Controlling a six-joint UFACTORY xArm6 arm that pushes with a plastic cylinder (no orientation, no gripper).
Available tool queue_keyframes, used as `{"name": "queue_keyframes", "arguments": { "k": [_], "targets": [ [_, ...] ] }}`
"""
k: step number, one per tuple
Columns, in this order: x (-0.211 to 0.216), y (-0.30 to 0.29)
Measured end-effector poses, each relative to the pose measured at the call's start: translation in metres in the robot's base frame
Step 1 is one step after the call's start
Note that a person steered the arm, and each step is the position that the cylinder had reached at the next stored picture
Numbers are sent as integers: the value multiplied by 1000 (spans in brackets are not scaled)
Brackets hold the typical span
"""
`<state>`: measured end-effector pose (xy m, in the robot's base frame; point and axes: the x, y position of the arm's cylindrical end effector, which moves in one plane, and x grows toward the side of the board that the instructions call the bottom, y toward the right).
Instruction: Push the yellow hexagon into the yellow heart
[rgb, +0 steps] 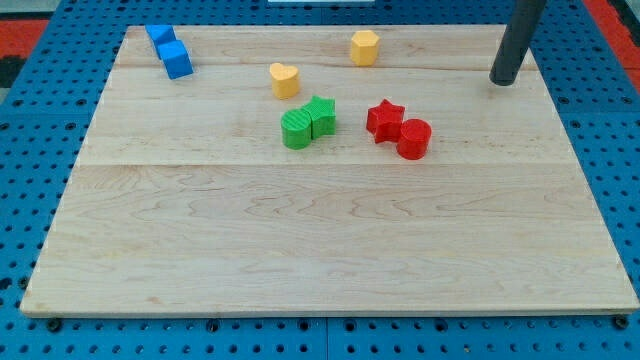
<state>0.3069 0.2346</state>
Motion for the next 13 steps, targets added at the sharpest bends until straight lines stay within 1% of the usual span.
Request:
{"name": "queue_keyframes", "arguments": {
  "k": [2,4,7,8,10,11,12,13],
  "targets": [
    [3,6],
    [-73,6],
    [-75,1],
    [-75,-29],
    [-79,-34],
    [-101,-40],
    [-107,-45],
    [-108,-96]
  ]
}}
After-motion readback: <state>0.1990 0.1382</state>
